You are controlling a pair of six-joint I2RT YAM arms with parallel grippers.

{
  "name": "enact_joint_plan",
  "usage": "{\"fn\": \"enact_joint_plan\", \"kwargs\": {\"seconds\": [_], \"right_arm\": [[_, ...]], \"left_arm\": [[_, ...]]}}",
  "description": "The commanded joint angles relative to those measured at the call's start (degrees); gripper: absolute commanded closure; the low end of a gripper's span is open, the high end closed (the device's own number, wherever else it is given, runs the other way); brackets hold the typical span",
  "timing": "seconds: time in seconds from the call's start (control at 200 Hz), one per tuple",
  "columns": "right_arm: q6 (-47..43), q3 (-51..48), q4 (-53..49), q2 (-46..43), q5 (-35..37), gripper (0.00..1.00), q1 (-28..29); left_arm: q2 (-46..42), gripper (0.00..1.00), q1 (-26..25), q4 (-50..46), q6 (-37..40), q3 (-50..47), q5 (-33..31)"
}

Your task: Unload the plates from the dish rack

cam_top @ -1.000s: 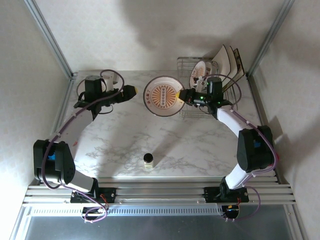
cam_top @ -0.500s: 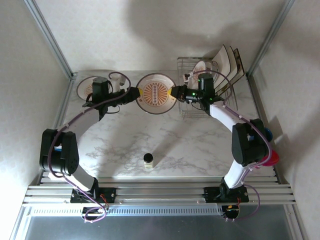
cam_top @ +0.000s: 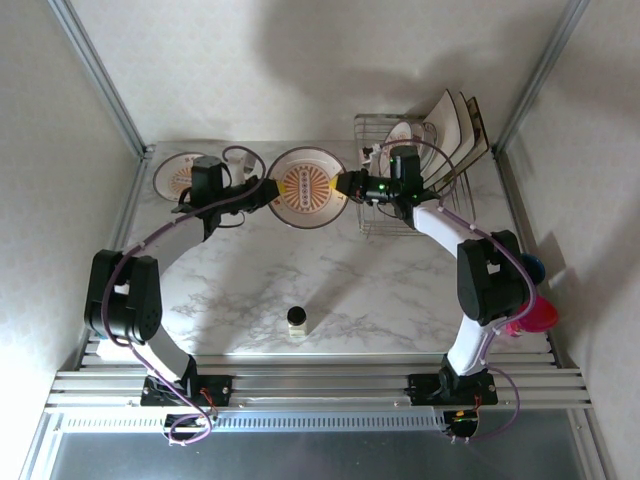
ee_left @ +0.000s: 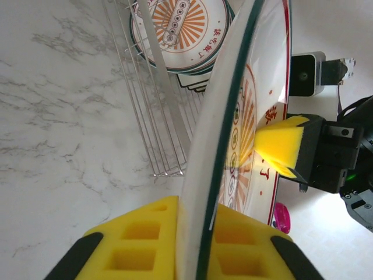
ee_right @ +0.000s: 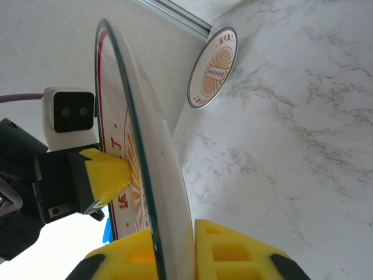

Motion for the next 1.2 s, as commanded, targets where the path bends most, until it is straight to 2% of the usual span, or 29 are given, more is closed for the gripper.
{"fn": "enact_joint_plan", "kwargs": {"seconds": [0.0,0.1,0.12,0.15,0.195,0.245,0.35,0.656,0.806,0.941,1.026,1.101,1.196], "right_arm": [[1.79,2.59,2.18,-0.12,-1.65,1.0,0.83],[1.74,2.69,1.68,-0.04,-1.32,0.99,0.85],[1.73,2.77,1.57,-0.04,-1.3,0.92,0.92],[1.56,3.0,1.08,0.16,-1.17,0.75,0.89],[1.12,3.32,0.13,0.22,-1.0,0.58,0.92],[0.58,3.88,-1.14,0.18,-0.59,0.35,0.91],[-1.3,5.13,-4.82,0.06,0.49,0.02,0.89],[-8.32,7.04,-15.83,-2.67,6.57,0.01,0.15],[-14.58,9.95,-28.61,-5.45,13.78,0.01,-2.36],[-23.36,16.43,-45.67,-7.93,24.41,0.01,-4.42],[-28.41,20.6,-56.55,-8.77,36.07,0.01,-5.04],[-30.82,21.29,-61.88,-10.22,46.38,0.01,-6.35],[-32.98,21.18,-66.95,-11.74,53.11,0.01,-8.92]], "left_arm": [[-0.34,1.0,-0.9,2.39,1.64,-0.23,2.98],[-0.14,1.0,-0.88,2.6,1.31,-0.14,2.88],[-0.08,1.0,-0.87,2.69,1.13,-0.14,2.75],[-0.08,1.0,-0.87,2.89,0.89,-0.14,2.53],[-0.06,1.0,-0.92,3.38,0.47,-0.23,2.3],[-0.12,1.0,-0.88,4.15,-0.27,-0.23,1.94],[-0.11,1.0,-0.86,6.14,-1.89,-0.17,1.92],[0.17,1.0,-0.66,6.4,-2.68,0.78,1.69],[-0.14,1.0,0.17,6.35,-2.58,-0.72,0.74],[-1.06,1.0,1.75,8.68,-3.44,-2.22,-0.49],[-1.63,1.0,3.26,9.63,-4.16,-2.8,-1.18],[-2.22,1.0,4.77,10.41,-4.92,-3.17,-2.14],[-2.73,1.0,6.74,11.79,-6.25,-3.92,-3.23]]}}
